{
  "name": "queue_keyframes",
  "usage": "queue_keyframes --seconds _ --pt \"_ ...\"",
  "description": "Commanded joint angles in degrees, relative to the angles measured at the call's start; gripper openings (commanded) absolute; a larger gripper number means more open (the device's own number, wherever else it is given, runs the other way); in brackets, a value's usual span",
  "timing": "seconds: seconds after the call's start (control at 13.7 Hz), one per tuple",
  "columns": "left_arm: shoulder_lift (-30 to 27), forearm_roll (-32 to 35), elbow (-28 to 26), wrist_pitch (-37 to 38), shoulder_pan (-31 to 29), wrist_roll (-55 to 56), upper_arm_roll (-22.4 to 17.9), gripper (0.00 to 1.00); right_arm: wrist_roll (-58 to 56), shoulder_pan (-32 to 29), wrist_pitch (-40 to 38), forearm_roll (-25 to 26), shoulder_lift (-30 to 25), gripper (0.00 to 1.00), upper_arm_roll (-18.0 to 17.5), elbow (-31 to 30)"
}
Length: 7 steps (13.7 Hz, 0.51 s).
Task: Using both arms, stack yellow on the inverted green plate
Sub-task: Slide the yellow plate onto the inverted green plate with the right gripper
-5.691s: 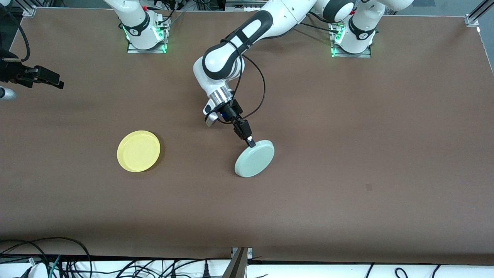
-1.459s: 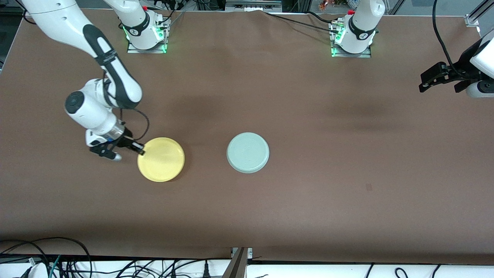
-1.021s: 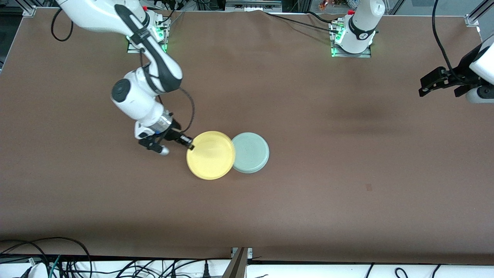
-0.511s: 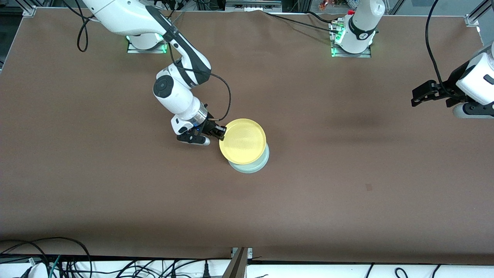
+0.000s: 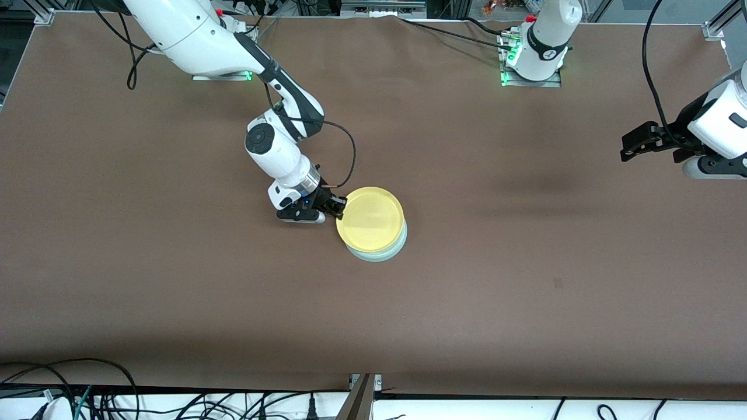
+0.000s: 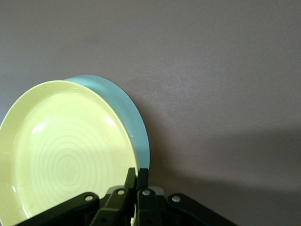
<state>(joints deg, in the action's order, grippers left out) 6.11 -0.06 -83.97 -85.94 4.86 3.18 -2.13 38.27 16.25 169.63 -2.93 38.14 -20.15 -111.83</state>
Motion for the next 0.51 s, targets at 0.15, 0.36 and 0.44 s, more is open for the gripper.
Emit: queue_keyframes --seconds 0.15,0.36,0.44 --pt "1.45 0.58 1.97 0.42 0.15 -0.28 -0.07 1.00 0.32 1.50 0.62 1.17 0.62 1.00 1.33 2.67" --pt "1.45 0.76 1.97 0.42 0.06 -0.28 -0.07 1.00 0.23 1.42 -4.88 1.43 -4.37 1.00 3.09 2.49" --pt "1.45 0.67 1.97 0.42 0.06 -0.28 -0.07 1.00 0.05 1.33 -9.88 1.52 -7.09 1.00 3.97 2.58"
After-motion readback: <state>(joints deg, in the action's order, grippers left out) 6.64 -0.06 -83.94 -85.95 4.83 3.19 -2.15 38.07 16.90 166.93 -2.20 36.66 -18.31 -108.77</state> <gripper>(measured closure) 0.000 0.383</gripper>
